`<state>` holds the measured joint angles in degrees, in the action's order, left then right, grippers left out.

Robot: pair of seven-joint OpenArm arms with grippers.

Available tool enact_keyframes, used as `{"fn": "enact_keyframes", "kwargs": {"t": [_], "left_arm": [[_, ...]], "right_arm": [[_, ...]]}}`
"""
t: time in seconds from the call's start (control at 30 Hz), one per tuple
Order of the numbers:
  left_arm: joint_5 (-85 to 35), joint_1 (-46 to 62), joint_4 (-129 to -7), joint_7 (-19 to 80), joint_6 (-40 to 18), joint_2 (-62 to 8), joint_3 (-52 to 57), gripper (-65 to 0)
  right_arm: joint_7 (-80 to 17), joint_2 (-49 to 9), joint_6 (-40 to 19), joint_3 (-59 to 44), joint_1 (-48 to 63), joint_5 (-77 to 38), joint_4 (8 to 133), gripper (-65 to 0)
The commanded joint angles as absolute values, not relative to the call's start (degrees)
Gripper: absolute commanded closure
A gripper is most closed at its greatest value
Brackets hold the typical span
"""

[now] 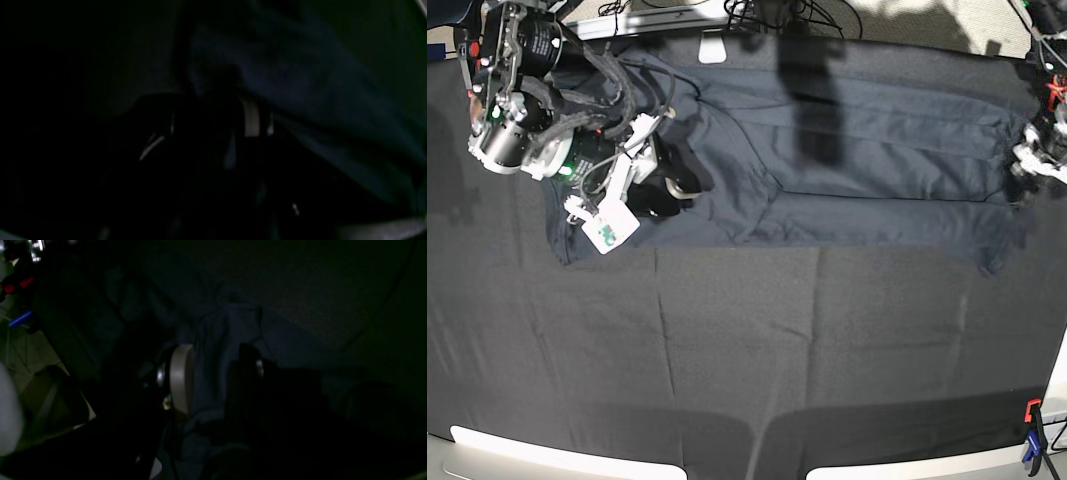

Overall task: Layout the t-shirt on the table in an organized manner, then fold the t-shirt properly
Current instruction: 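Grasp the navy strip's other end with the left gripper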

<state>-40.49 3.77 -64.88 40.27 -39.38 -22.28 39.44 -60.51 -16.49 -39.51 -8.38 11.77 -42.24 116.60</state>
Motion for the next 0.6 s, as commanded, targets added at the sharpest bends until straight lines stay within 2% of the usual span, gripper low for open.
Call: {"fn": "enact_keyframes", "kwargs": {"t": [0.0,0.27,0.57], "left_arm": [[-42.1,3.4,-65.8,40.2,-40.0,-23.5,39.7,-20.3],[-52.0,7.2,-65.8,42.7,-40.0,-22.1,39.7,-20.3],[-52.1,6.5,-65.8,42.6,-40.0,-17.4,39.7,-20.3]], "right_arm": [[-59.1,-17.0,-40.0,-8.6,11.3,-43.7,117.6,-22.2],[-58.9,-16.8,-40.0,-8.6,11.2,-43.7,117.6,-22.2],[-58.3,-13.4,-40.0,-8.6,11.3,-43.7,117.6,-22.2]]}}
